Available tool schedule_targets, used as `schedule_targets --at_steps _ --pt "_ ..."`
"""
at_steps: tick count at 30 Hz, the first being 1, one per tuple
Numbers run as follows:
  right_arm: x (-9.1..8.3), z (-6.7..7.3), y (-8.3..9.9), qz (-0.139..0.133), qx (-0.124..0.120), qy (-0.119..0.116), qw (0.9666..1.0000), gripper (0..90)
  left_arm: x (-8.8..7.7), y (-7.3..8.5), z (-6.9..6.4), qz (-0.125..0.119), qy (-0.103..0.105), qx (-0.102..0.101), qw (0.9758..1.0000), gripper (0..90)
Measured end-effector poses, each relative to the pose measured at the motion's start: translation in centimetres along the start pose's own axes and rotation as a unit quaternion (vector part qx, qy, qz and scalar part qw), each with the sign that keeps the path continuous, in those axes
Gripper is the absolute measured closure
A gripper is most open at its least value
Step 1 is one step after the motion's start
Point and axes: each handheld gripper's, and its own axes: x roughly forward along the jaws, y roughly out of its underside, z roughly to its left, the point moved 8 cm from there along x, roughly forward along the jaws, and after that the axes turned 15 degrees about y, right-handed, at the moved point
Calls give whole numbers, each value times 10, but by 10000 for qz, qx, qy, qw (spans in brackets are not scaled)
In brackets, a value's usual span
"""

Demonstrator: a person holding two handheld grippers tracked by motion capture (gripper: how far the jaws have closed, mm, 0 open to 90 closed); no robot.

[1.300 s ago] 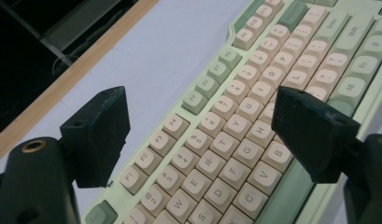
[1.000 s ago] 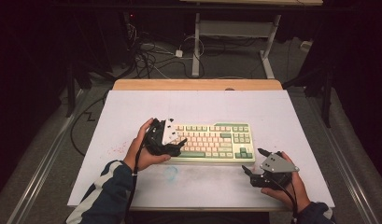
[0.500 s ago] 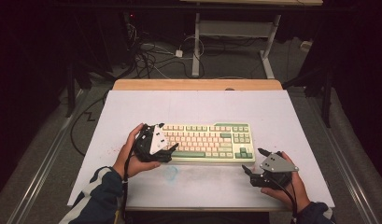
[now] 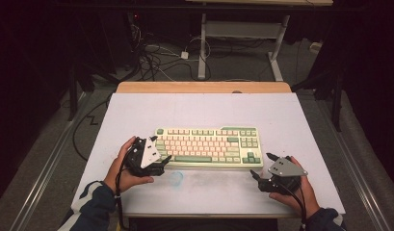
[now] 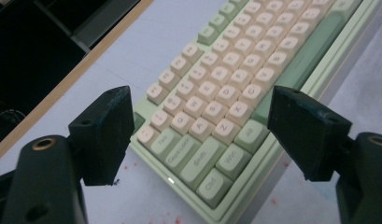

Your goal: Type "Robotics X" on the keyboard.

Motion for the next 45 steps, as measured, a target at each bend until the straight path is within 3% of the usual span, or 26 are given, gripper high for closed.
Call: schedule_targets --at_steps 7,18,21,28,30,36,41,45 --pt "1 0 0 25 8 -2 10000 224 -16 13 3 -80 -128 -143 9998 218" --pt "4 2 -4 0 48 7 10000 225 -38 40 8 109 -332 -506 9981 211" --pt "6 2 -10 -21 63 37 10000 256 -44 44 6 136 -357 -480 9981 211" --pt "14 16 -31 -84 94 -381 9992 465 -44 45 9 156 -396 -546 9976 211" --pt "19 22 -37 -110 70 -544 9984 592 -43 45 9 192 -389 -526 9977 211" --pt "40 41 -64 -114 -99 -878 9960 827 -41 47 10 233 -413 -512 9976 211" --pt "66 58 -83 35 -339 -990 9945 900 -41 48 12 255 -413 -534 9974 211" --pt "83 65 -100 67 -323 -1009 9944 900 -42 48 12 245 -405 -568 9973 211"
